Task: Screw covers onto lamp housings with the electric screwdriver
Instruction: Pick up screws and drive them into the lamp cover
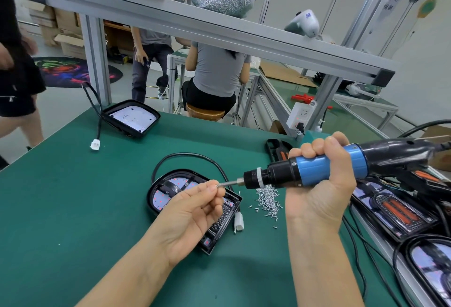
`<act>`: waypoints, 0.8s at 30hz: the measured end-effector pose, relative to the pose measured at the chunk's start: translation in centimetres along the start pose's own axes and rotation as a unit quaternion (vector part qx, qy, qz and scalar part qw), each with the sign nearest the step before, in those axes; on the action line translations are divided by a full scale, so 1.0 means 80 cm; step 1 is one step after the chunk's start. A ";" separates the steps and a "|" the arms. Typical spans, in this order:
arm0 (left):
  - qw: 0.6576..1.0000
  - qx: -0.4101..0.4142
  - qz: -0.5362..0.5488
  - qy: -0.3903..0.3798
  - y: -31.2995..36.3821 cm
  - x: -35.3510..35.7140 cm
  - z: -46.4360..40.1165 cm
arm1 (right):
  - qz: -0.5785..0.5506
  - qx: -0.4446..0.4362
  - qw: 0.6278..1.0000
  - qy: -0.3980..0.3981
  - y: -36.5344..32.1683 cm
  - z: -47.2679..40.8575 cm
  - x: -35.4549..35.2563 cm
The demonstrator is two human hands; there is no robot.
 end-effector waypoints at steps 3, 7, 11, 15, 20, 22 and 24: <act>1.000 0.020 -0.016 0.009 0.003 -0.001 -0.001 | 0.006 -0.006 1.000 -0.005 -0.001 -0.001 0.001; 0.993 0.061 -0.096 0.021 0.019 -0.002 0.003 | -0.002 -0.008 1.000 -0.009 0.001 -0.003 0.004; 0.979 0.098 -0.173 0.034 0.036 0.000 0.005 | -0.005 -0.010 1.000 -0.003 0.003 -0.005 0.002; 0.957 0.134 -0.252 0.056 0.045 0.001 0.007 | -0.003 -0.011 1.000 -0.001 0.004 -0.006 -0.002; 0.932 0.141 -0.326 0.067 0.037 0.004 0.002 | 0.011 -0.019 1.000 0.009 0.000 -0.007 -0.017; 0.916 0.150 -0.365 0.073 0.041 0.005 -0.001 | 0.010 -0.018 1.000 0.012 0.003 -0.010 -0.021; 0.883 0.169 -0.426 0.097 0.050 0.002 -0.001 | 0.019 -0.019 1.000 0.012 0.007 -0.012 -0.023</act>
Point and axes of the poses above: each hand's wrist, its own z-axis away from the middle knuckle, its own x-axis out of the palm, y = z × x, the point moved 10 cm from there along -z, towards the middle knuckle, and after that the axes turned 11 degrees about -x, right-handed, at the moved point
